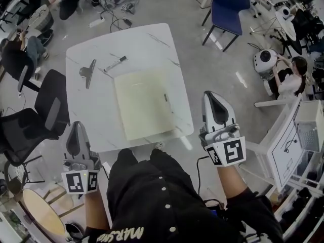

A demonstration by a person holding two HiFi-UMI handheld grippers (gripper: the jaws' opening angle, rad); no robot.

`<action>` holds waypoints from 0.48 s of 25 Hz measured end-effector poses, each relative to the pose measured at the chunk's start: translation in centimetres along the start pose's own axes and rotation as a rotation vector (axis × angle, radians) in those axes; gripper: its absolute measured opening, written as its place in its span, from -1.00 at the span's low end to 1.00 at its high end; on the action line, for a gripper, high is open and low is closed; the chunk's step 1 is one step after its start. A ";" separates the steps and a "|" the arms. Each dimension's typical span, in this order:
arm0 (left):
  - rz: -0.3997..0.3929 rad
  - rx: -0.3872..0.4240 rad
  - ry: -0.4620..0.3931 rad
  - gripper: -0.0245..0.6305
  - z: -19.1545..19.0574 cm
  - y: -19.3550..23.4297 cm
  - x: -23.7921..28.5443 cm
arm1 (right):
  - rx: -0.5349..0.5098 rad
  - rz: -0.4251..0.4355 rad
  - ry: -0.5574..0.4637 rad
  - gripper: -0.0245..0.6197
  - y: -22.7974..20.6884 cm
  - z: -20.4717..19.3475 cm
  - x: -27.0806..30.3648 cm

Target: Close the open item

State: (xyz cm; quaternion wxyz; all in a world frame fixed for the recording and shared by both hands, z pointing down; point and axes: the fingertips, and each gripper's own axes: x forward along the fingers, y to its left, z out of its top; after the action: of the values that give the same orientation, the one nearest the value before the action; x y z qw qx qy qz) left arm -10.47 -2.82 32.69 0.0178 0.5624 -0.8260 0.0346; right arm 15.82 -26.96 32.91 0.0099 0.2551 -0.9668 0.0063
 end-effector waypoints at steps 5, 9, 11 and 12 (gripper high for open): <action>0.040 0.032 -0.046 -0.86 2.4 0.1 -1.6 | -0.012 -0.023 -0.038 -0.84 -1.9 2.1 -2.4; 0.070 0.038 -0.086 -0.86 3.9 0.8 -2.8 | -0.009 -0.042 -0.081 -0.84 -2.0 3.6 -3.9; 0.081 0.038 -0.103 -0.86 4.4 1.0 -3.3 | -0.006 -0.055 -0.097 -0.84 -1.7 4.0 -4.5; 0.088 0.034 -0.112 -0.86 4.5 1.1 -3.5 | -0.004 -0.063 -0.106 -0.84 -1.5 4.1 -4.7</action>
State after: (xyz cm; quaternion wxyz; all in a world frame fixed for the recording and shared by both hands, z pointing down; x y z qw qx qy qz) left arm -10.16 0.52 27.87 -0.0397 0.5268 -0.8488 0.0176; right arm 20.62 -26.00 28.68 -0.0406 0.2853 -0.9575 -0.0093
